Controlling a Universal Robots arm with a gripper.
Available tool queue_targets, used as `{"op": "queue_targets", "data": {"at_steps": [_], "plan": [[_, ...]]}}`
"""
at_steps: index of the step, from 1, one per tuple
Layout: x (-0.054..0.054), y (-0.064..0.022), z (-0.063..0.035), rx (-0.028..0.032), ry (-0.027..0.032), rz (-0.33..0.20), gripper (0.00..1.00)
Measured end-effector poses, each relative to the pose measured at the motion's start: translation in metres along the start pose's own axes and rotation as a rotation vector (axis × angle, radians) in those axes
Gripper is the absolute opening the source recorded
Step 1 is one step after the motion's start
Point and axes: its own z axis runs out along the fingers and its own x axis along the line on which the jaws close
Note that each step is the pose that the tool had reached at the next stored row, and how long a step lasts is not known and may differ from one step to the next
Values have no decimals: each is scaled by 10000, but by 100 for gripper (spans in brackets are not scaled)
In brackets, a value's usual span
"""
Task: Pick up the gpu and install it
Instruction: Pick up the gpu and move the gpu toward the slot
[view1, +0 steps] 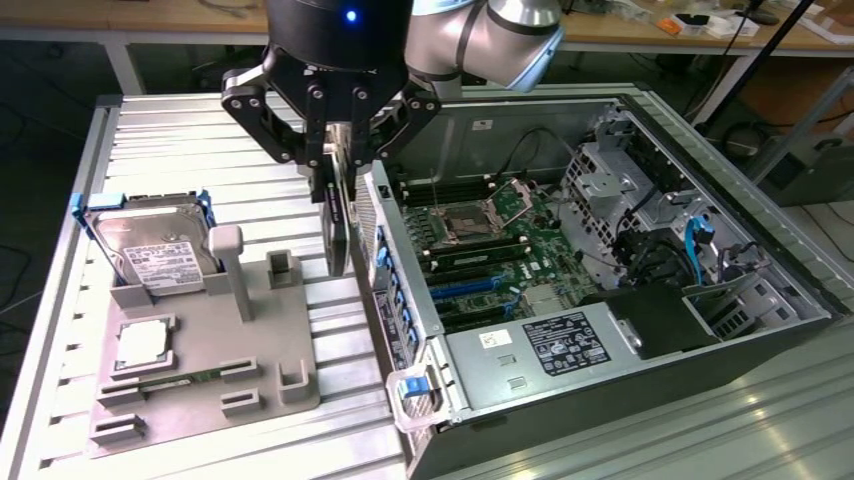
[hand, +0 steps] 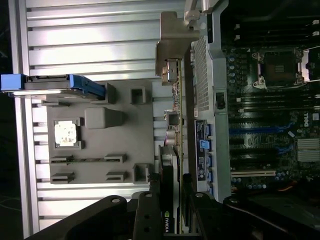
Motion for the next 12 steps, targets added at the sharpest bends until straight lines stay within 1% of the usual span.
{"op": "queue_targets", "data": {"at_steps": [12], "plan": [[-29,1,-1,0,0,0,27]]}}
